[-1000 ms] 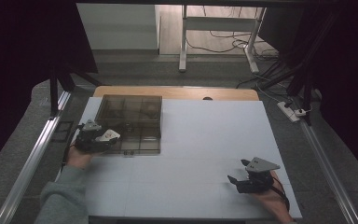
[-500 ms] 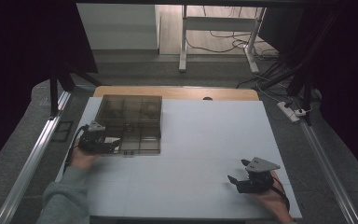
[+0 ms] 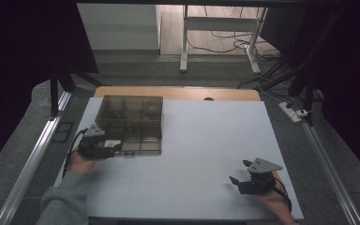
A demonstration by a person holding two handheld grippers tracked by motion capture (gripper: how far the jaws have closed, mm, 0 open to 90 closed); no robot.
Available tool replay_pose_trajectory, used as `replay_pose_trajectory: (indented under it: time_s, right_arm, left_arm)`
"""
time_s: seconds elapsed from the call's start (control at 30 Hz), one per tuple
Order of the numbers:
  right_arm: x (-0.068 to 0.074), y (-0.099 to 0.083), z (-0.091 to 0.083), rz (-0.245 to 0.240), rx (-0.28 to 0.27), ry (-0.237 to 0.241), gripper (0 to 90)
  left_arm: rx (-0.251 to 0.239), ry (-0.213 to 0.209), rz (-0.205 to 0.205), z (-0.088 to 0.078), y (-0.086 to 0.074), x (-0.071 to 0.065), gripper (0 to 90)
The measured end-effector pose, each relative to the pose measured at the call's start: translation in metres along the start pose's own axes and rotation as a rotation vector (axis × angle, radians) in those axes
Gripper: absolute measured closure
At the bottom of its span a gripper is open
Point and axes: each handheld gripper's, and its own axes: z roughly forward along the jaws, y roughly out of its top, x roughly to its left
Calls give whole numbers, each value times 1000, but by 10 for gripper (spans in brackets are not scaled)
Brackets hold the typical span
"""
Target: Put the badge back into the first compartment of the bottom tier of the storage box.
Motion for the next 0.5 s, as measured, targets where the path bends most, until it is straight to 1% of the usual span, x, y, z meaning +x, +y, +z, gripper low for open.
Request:
replay_pose_trajectory:
  time_s: [0.1, 0.3, 0.37, 0.43, 0.5]
  right_arm:
    - [0, 0, -1, -1, -1, 1, 185]
    - [1, 0, 0, -3, 2, 4, 185]
    - [1, 0, 0, -5, 5, 6, 185]
    - [1, 0, 0, -8, 8, 5, 185]
    - [1, 0, 0, -10, 8, 4, 185]
  left_arm:
    - [-15, -29, 16, -3, -4, -9, 270]
    - [-42, -71, 29, -9, -13, -28, 271]
    - [-45, -89, 32, -9, -15, -34, 272]
    - [-40, -97, 48, -9, -17, -40, 271]
    - [-42, -110, 53, -9, -18, -45, 271]
